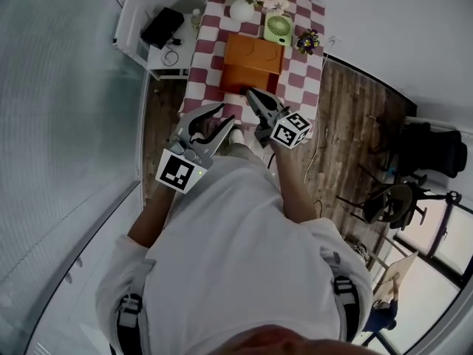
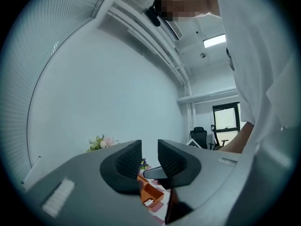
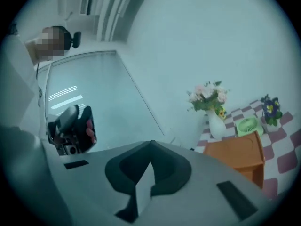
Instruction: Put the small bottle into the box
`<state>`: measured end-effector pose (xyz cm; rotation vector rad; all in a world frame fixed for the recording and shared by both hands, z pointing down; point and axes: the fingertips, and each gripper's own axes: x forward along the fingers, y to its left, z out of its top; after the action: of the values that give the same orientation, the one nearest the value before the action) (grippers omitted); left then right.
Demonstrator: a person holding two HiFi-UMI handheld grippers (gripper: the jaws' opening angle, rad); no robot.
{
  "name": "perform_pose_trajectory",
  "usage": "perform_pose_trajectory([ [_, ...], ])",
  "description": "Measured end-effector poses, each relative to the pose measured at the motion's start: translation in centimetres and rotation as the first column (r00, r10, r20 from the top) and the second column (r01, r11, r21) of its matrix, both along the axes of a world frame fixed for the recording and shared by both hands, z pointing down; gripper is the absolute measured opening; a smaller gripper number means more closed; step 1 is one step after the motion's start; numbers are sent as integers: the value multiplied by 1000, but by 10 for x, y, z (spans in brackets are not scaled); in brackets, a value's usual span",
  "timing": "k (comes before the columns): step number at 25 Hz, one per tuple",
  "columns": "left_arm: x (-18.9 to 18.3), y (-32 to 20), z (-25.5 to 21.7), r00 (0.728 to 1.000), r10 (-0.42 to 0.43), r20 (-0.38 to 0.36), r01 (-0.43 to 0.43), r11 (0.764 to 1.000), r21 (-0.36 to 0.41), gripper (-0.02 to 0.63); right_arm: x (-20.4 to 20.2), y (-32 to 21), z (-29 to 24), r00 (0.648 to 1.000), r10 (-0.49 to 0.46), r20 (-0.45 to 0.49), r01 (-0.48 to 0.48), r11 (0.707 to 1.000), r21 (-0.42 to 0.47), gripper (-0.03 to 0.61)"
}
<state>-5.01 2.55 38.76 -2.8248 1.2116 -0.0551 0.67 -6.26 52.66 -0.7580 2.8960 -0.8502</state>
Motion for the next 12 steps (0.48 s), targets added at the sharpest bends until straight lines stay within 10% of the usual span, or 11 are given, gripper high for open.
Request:
perform_pose_trajectory([
  [3, -8, -4, -5, 998, 19, -62, -19, 1000, -5, 16, -12, 18, -59, 999, 41, -18, -36, 979, 201, 2],
  [7, -22, -21, -8, 984, -10, -181, 0, 998, -58, -2, -21, 36, -130, 987, 109, -119, -34, 862, 506, 2],
  [12, -24, -30, -16, 985, -32, -169, 28, 999, -28, 0, -14, 46, -180, 970, 198, -144, -69, 785, 616, 2],
])
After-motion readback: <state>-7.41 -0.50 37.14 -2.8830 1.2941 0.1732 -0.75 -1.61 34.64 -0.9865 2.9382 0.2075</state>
